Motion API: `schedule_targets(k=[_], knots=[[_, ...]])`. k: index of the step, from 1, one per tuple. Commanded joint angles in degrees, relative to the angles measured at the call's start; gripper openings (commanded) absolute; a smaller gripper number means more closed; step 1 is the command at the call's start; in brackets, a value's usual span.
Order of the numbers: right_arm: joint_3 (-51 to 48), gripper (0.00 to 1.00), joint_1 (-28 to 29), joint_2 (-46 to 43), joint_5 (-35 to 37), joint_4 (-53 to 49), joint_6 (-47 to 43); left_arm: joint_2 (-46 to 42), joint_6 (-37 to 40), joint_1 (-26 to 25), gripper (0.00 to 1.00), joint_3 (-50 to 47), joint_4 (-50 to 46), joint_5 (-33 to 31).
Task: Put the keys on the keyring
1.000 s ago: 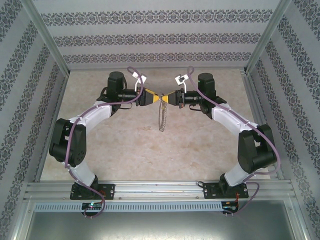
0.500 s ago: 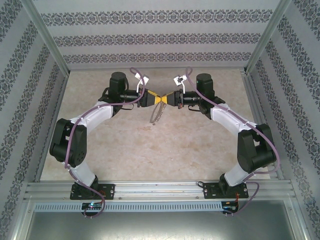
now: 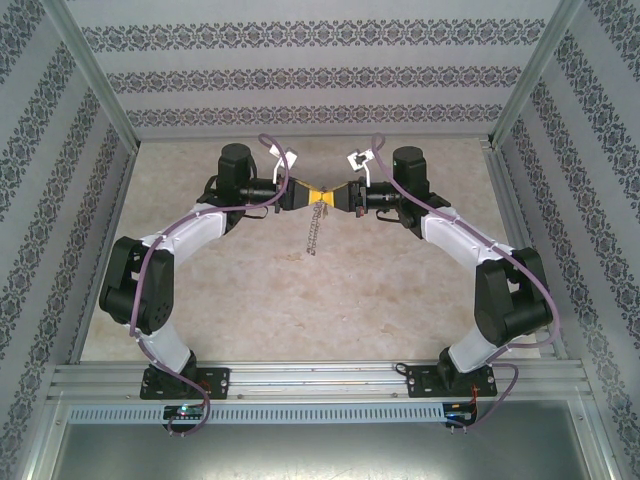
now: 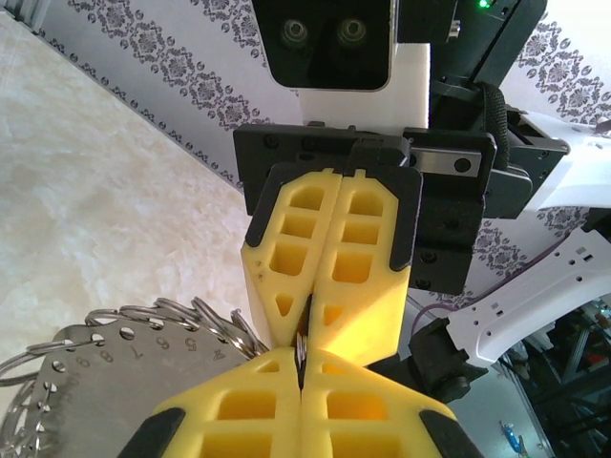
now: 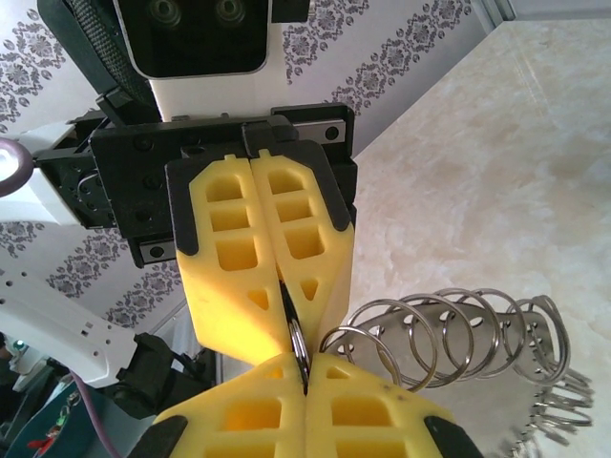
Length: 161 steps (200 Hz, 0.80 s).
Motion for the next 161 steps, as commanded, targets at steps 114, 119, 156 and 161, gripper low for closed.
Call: schedule_targets(k=[114,119,156,161], knots=[[-16.12,0.46,0.46,-15.16,28.05,5.79,1.77,0.03,-18.81,-0.84,0.00,-4.93,31.70,-3.94],[-16.62,0.47,1.02,-15.33,28.74,5.86,1.50,0.01,-19.30,-0.87,0.00,-4.99,32.24,-4.11],[-18.81,0.53,6.06,-16.44,35.13,6.72,-0.70,-0.25,-21.74,-0.95,0.00,-5.73,34.69,-6.43],[-18.91,0.53,6.61,-16.40,36.28,6.91,-0.80,-0.24,-22.17,-0.98,0.00,-5.76,34.95,-6.86]])
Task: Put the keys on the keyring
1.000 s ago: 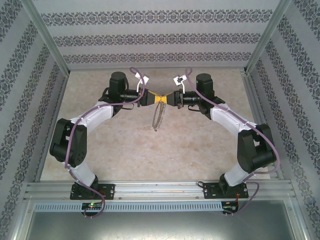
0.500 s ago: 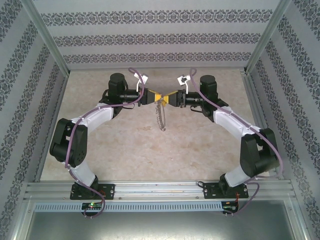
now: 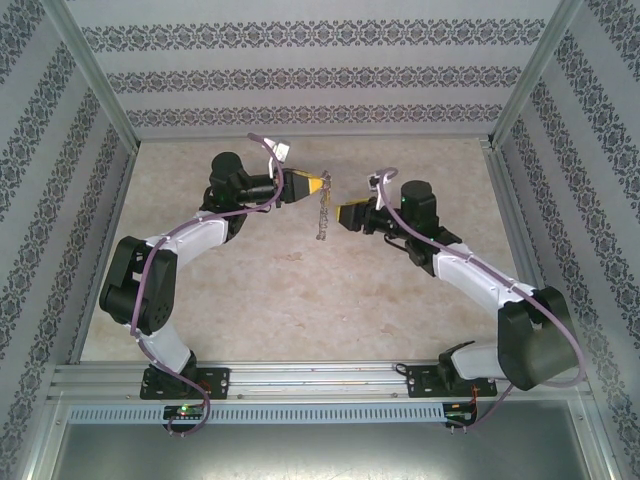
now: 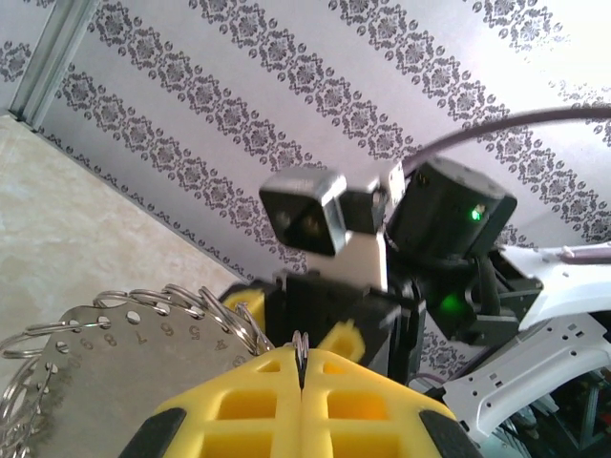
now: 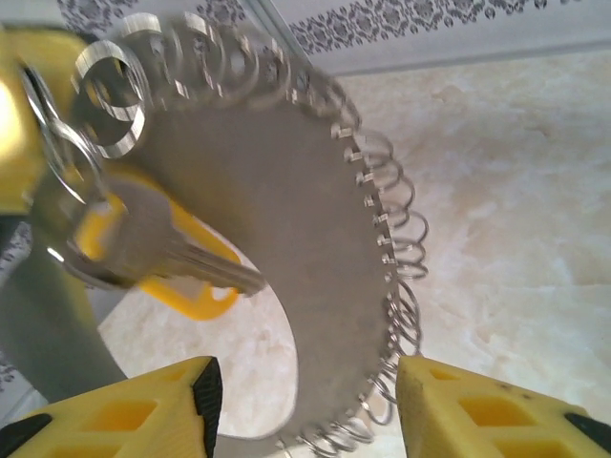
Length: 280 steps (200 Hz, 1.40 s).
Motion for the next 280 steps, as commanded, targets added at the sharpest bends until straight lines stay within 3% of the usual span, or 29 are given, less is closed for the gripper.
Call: schedule_targets(k=[1,37,63,150,178,249,280], knots=[[-1.00,0.53,2.80,-1.80,7.50,2.43,-2.38,-0.24,-3.74,-0.61,0.00,-0.70,7.51,-1.99],[-0.84,0.54,5.11,-1.54,12.17,4.79,-2.66,0.09,-5.49,-0.99,0.00,-1.08,9.21,-2.87],[0.51,0.58,5.86,-0.67,12.60,5.99,-2.70,-0.02,-5.73,-1.31,0.00,-1.56,9.50,-3.04],[3.87,0.57,7.36,1.32,15.16,7.57,-3.88,-0.06,-5.84,-1.75,0.00,-1.37,9.00,-3.47],[4.27,0.47,7.53,1.61,13.75,6.77,-4.68,-0.06,-5.63,-1.72,0.00,-1.42,8.65,-4.07],[3.37,0.01,8.33,-0.08,8.25,3.78,-7.04,0.19,-6.05,-1.80,0.00,-1.30,9.26,-6.60],[3.48,0.00,8.33,-0.35,7.47,2.49,-7.45,0.03,-6.73,-1.80,0.00,-1.91,11.31,-8.21]])
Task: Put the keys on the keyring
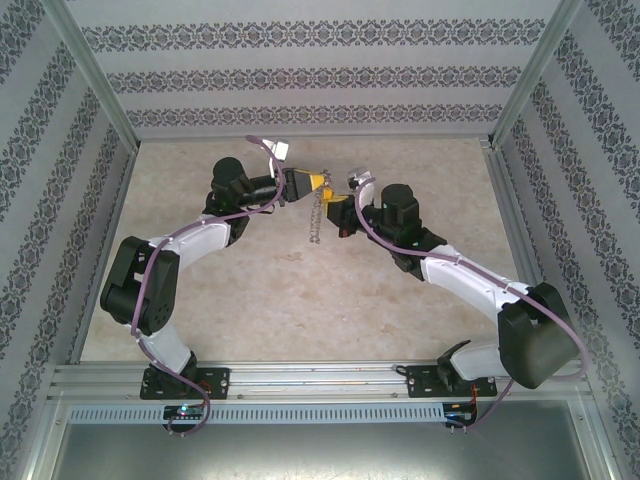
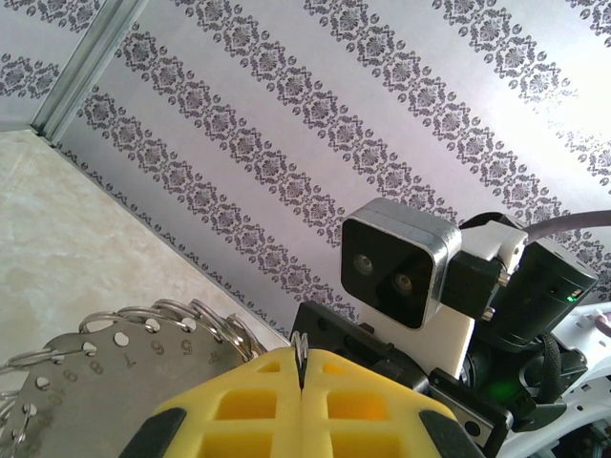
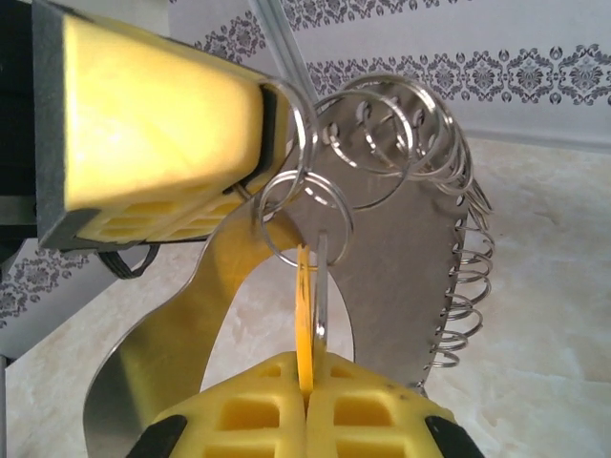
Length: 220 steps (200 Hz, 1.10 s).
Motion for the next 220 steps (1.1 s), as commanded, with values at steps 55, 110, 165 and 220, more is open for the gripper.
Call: schedule_targets(k=[55,110,165,220], knots=[[1.93,0.00,0.58,-0.48,-5.63,-3.22,-1.30,-0.15,-1.74,-0.81,0.00,-0.79,9.06,-4.08],[4.21,0.00,1.10,2.43,-6.85,-3.42,-0.91,0.01,-1.74,-1.53,0.00,-1.21,9.79,-4.50],[3.43,0.00,-1.89,3.07,-7.32,0.47,3.03,-0.46,-2.24,-2.01,0.00,-2.08,10.75,-4.91],[6.76,0.00,0.41,5.76,-10.07,-0.59,2.71,-0.50,-2.17,-2.43,0.00,-2.72,11.50,-5.52]])
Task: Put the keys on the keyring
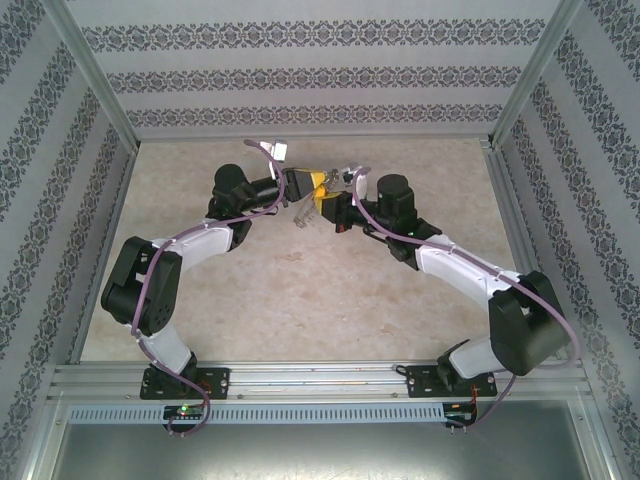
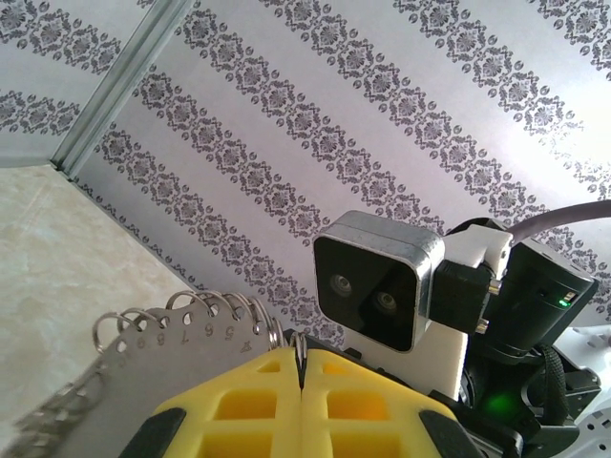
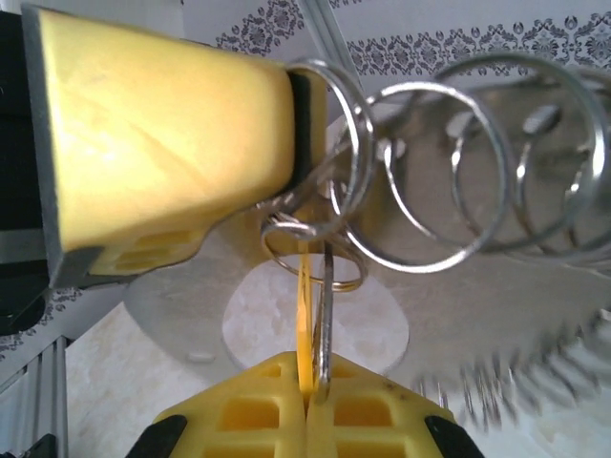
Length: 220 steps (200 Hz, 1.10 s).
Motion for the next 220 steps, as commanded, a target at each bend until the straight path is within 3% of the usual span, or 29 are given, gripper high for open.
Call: schedule_targets(k=[1,45,53,64,74,134,172,220], knots=[[1.75,0.00,1.32,1.00,-2.51,0.59,0.25,-0.50,-0.67,-1.17,0.00,-0.43,5.99,0.04],[-1.46,0.00,-1.46,-2.09,-2.14,0.58,1.92,-0.33,-0.71,-1.16,0.00,-0.77,6.47,-0.62],[-2.10,0.05,-1.99,-2.97,-2.26,0.51,2.10,-0.28,-0.69,-1.16,0.00,-0.78,6.58,-0.59],[-2.95,0.19,-2.58,-4.38,-2.33,-0.04,2.26,-0.16,-0.68,-1.12,0.00,-0.68,6.63,-0.61],[-3.73,0.24,-3.21,-5.88,-2.64,-0.60,2.26,-0.07,-0.81,-1.17,0.00,-0.57,6.84,-0.70],[-5.82,0.37,-7.10,-14.51,-3.09,-0.74,5.92,0.77,-1.89,-1.16,0.00,-0.83,8.32,-3.36],[-3.18,0.41,-7.80,-12.92,-1.09,2.63,12.87,0.56,-3.50,-1.16,0.00,-1.98,9.07,-8.46],[0.01,0.41,-9.06,-6.35,-4.45,12.89,24.30,0.43,-6.30,-1.21,0.00,-3.30,9.96,-13.46]])
